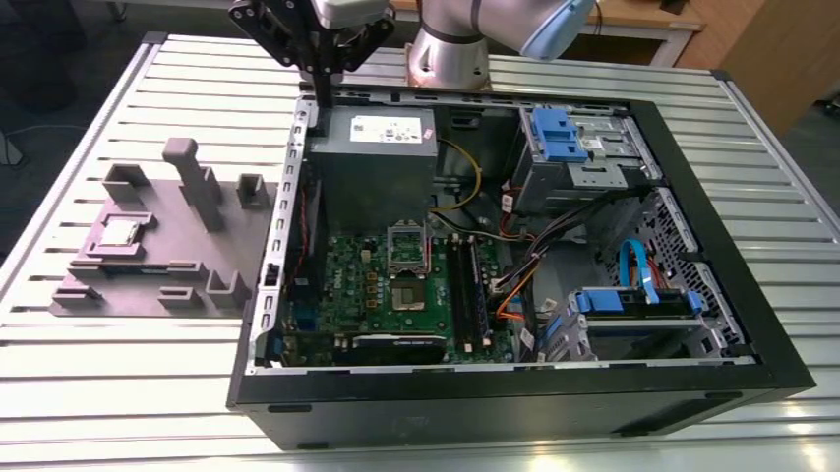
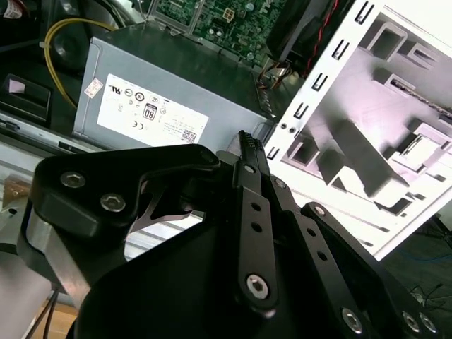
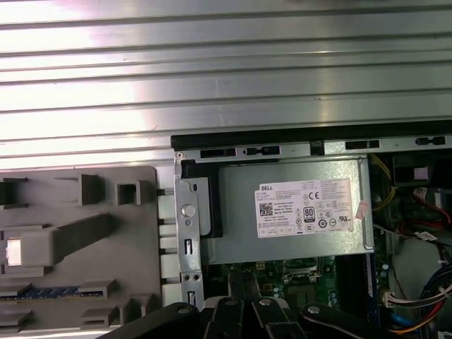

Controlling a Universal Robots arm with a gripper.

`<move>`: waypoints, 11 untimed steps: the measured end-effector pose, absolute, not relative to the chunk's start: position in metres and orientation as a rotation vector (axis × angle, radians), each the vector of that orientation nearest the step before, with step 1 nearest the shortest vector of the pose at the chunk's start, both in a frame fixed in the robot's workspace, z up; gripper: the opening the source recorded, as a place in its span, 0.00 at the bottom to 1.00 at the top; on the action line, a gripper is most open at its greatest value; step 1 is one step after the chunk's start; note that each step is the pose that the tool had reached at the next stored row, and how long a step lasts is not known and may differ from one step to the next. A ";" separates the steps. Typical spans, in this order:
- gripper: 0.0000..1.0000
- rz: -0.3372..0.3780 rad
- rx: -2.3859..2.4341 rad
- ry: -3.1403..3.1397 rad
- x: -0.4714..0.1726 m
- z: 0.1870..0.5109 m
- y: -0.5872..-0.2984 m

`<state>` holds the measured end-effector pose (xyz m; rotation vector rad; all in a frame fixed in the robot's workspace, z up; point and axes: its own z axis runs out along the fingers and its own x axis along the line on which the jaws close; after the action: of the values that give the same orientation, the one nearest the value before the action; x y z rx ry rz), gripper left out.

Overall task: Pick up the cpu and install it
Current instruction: 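Reach for the cpu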

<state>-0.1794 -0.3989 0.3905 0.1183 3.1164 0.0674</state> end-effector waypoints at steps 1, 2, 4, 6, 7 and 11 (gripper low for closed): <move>0.10 0.067 0.118 3.116 -0.180 0.390 -0.399; 0.10 0.067 0.118 3.117 -0.180 0.390 -0.399; 0.10 0.067 0.118 3.117 -0.180 0.390 -0.399; 0.10 0.067 0.118 3.117 -0.181 0.390 -0.399; 0.10 0.068 0.118 3.117 -0.181 0.390 -0.399; 0.10 0.068 0.118 3.117 -0.183 0.390 -0.399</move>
<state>-0.1827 -0.3989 0.3902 0.1183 3.1168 0.0675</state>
